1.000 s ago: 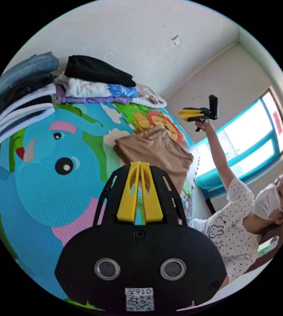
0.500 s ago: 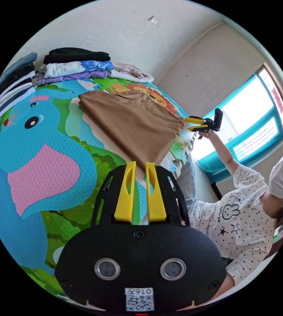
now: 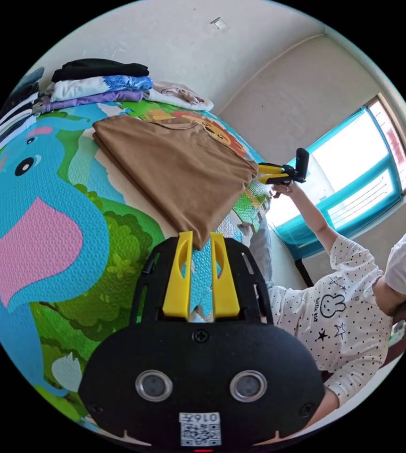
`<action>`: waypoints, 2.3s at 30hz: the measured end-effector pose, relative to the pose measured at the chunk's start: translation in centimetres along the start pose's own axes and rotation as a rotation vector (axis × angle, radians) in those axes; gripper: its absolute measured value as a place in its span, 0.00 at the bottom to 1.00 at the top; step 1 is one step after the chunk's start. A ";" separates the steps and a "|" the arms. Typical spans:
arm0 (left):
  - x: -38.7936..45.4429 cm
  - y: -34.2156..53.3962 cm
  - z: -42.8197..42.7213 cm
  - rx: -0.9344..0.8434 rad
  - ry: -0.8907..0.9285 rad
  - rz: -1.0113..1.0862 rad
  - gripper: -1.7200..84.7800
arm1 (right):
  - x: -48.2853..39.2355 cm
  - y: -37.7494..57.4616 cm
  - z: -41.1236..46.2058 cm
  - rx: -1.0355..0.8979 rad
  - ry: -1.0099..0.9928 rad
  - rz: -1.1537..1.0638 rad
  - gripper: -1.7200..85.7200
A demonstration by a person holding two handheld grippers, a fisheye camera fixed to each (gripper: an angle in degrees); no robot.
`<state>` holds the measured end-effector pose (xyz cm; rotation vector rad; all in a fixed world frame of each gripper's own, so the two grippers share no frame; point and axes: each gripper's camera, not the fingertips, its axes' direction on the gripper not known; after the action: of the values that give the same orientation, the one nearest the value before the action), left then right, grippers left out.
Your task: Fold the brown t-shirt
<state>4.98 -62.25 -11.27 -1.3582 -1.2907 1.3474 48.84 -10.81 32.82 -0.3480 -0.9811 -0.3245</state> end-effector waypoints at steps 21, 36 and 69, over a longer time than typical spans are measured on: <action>-0.3 3.5 0.3 0.048 0.092 -0.088 0.04 | -0.5 6.6 -1.4 0.065 0.002 0.062 0.13; 5.9 5.8 -0.8 0.071 -0.032 0.137 0.01 | -3.5 7.1 -1.0 0.090 0.012 0.006 0.06; 9.0 -9.4 0.9 0.232 -0.523 -0.378 0.01 | -16.4 -23.7 16.2 -0.171 0.351 0.104 0.02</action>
<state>2.17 -52.09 -3.61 -0.5765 -1.5719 1.5712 18.33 -23.35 30.49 -0.4780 -0.5896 -0.3621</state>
